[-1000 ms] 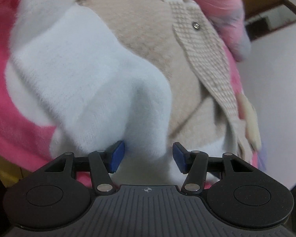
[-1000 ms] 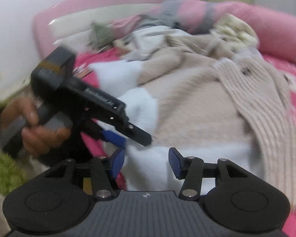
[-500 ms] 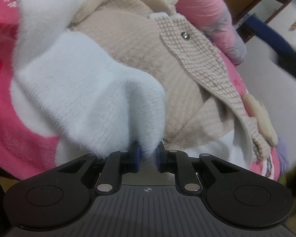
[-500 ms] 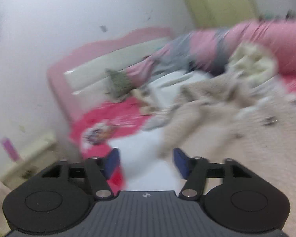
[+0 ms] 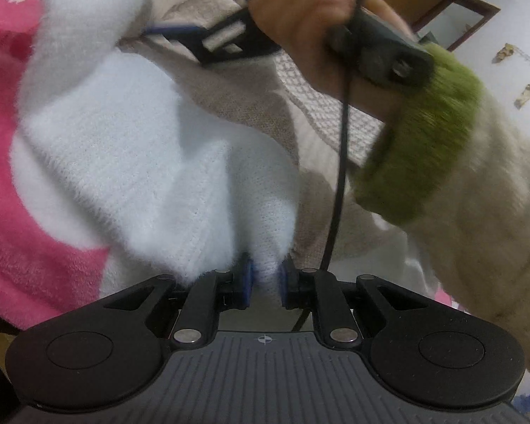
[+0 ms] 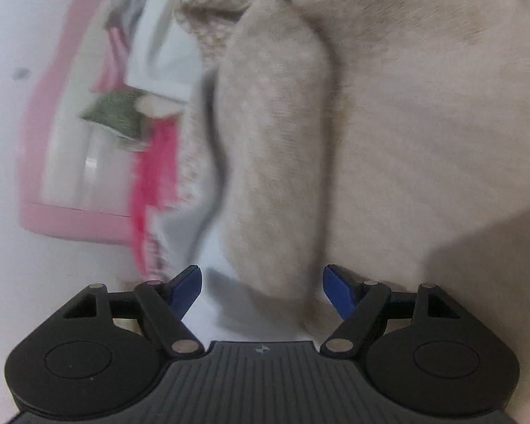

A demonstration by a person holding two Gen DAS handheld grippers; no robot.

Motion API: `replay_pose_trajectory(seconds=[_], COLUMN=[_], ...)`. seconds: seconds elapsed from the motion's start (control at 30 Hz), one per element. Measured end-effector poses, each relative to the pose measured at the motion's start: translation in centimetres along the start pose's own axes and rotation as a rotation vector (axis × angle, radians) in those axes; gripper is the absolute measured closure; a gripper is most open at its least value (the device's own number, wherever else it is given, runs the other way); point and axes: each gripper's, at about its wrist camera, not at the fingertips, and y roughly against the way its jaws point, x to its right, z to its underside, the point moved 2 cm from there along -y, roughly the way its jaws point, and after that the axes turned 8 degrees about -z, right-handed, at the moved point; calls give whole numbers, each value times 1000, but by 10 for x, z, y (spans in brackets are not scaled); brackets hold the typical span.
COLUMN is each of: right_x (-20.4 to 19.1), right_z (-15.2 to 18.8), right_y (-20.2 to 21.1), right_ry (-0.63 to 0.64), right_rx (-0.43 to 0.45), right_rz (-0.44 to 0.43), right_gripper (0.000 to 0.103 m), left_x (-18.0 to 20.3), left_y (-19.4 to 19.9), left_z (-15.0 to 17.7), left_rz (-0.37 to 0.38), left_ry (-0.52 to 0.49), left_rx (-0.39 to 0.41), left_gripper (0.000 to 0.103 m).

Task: Fold clothes

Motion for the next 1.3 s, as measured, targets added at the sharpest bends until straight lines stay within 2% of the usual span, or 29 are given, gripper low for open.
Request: replay_pose_trajectory(seconds=[0.07,0.13,0.2,0.23,0.27,0.3,0.33,0.37,0.5,0.7,0.9,0.97,1.07,1.23,1.3], right_x=[-6,-10,-16,-19,-25,-37,-48,-58,-89,-109,-155,-172,-205,-253,-270], right_z=[-2,-3,-2,-1,1,4,7,10,18,36,62,70,90,131,148], right_y=[-14,-28,-37,-41,-41,-37,-31,-23,16,137,259,287,323,359,370], right_ry=[54,107,156,181,229,295,349,387,465,490,638,676,732,872,909], right_rx=[-6,-16,-16,-16,-18,-15,-2,19,127,408,654,729,861,1016,1077], right_rz=[20,52,53,53,41,6,-29,-60,-156,-375,-437,-436,-375,-278,-284], right_gripper=[24,29,40,51,56,67,72,76,79,80,80,80,81,85,86], left_x=[-3,-6,-7,-6,-6,-6,-5,-4,0,12,23,26,36,55,66], left_y=[0,1,3,4,6,8,9,10,20,53,92,110,127,151,168], left_z=[0,0,1,1,2,3,4,4,6,-2,-31,-49,-81,-137,-152], left_rz=[9,15,16,15,14,12,10,7,-8,-54,-116,-121,-129,-133,-127], left_ry=[-3,-10,-20,-27,-35,-40,-46,-51,-84,-180,-280,-295,-305,-321,-330], left_rx=[0,0,6,11,18,25,31,38,84,271,499,583,697,857,920], left_gripper=[90,90,90,90,90,90,90,90,91,91,91,91,92,92,92])
